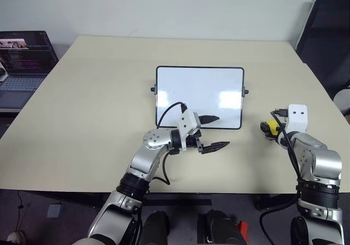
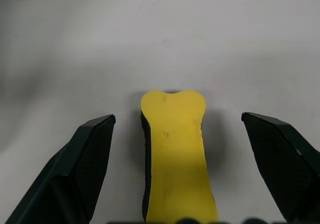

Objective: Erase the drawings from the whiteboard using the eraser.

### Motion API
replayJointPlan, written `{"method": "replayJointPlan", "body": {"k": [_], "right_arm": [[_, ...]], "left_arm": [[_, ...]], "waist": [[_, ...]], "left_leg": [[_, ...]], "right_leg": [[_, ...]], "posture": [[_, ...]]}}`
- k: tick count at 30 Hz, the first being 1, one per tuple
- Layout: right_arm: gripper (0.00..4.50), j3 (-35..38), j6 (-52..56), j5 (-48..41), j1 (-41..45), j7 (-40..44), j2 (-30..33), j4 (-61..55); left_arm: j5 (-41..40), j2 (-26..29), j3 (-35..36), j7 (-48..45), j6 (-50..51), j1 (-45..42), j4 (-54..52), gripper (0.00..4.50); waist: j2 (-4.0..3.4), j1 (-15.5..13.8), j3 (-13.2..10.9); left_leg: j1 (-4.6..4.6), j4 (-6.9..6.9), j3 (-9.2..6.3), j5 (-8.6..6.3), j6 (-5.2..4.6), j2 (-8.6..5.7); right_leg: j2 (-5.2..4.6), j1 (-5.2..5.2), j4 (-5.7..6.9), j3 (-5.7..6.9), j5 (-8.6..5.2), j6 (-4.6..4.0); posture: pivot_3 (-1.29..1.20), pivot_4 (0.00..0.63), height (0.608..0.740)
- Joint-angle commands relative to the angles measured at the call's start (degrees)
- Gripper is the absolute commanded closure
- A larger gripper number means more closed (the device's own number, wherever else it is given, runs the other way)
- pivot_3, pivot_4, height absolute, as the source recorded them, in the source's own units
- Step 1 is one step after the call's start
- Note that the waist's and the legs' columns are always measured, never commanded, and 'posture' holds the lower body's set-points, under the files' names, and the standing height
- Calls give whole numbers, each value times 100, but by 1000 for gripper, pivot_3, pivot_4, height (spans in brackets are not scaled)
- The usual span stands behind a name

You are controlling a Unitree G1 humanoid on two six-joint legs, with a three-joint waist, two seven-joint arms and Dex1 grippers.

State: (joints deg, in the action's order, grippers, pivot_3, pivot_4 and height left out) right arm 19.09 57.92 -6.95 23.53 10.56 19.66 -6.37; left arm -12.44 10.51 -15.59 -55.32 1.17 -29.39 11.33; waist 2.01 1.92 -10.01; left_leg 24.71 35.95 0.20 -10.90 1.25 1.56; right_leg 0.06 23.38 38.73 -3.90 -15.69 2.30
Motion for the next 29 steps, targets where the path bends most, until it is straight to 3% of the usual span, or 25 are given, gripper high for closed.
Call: {"method": "replayJointPlan", "body": {"k": [1,7,17,23,29], "right_arm": [[33,379,-112,-213,201,-212,-99,-201],[33,855,-1348,-187,209,-595,2,-571],[33,953,-4024,303,-727,-1128,-15,556],[33,1001,-4687,352,-1280,-1449,-92,1203],[33,1101,-4345,212,-2043,-1521,-176,385]], "left_arm": [[27,182,279,205,33,-136,-220,0],[106,767,1494,1600,43,-147,2,0],[855,1103,2803,4037,-153,737,-88,0],[935,737,2853,4728,-36,1237,-283,0],[841,696,2705,4603,238,1252,-434,0]], "waist": [[0,1,0],[-6,8,-4],[-3,-9,-2],[-3,-21,-2],[-4,-22,-1]], "left_leg": [[0,0,0,0,0,0],[0,0,-1,0,0,5],[0,-2,2,-1,0,3],[-4,1,1,0,0,4],[-9,2,3,0,0,3]], "right_leg": [[0,0,1,0,0,0],[1,3,4,-2,0,0],[-15,-4,-3,0,-1,5],[-17,-6,6,1,-1,5],[-17,-8,9,0,-1,5]], "posture": [[0,150,740],[0,150,740],[0,150,740],[0,150,740],[0,150,740]]}}
